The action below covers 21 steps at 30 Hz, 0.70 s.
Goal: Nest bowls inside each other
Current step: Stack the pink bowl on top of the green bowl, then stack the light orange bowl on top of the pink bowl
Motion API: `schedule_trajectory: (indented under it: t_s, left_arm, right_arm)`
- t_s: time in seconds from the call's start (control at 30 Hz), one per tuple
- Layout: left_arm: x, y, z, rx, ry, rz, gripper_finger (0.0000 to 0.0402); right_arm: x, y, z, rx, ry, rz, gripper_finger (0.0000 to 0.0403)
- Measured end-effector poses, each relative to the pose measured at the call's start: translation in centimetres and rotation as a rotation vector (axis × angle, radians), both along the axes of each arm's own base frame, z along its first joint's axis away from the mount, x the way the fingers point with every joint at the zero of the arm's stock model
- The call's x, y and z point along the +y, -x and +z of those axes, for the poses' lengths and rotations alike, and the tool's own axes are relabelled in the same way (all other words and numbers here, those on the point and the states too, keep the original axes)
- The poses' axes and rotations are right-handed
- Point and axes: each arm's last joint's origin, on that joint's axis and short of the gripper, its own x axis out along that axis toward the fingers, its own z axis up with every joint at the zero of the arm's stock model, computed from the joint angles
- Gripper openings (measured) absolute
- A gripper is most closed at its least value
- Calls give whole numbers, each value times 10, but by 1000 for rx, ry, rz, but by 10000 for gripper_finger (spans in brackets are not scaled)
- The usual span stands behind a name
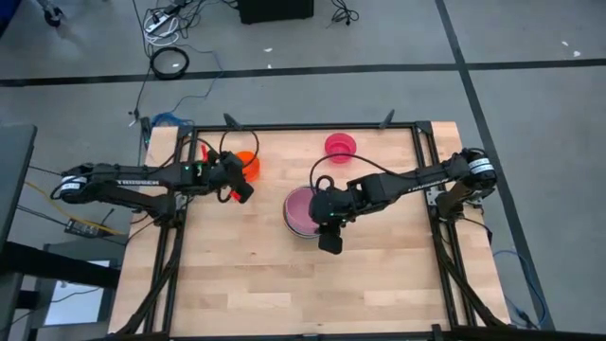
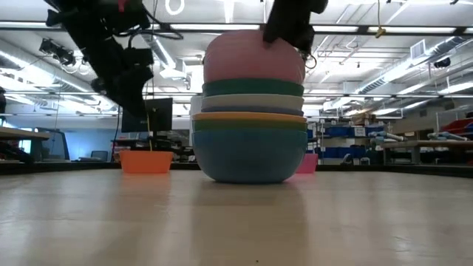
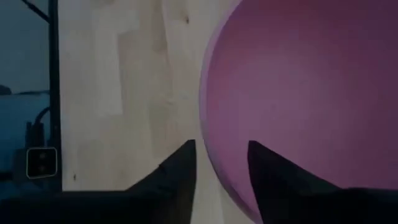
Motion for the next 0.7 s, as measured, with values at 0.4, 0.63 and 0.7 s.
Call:
schedule_trajectory:
  t_s: [0.4,0.63,0.7]
  left_arm:
    - [9,-1,-14,27,32,-15,170]
    - [9,-2,-13,15,29,-15,170]
    - [9,-2,-13,12,29,-16,170]
  right_arm:
    - [-3,1,-1,1,112,-13,133]
    - [-3,9,-6,99,92,-6,130]
    - [1,10,-3,85,76,-6,130]
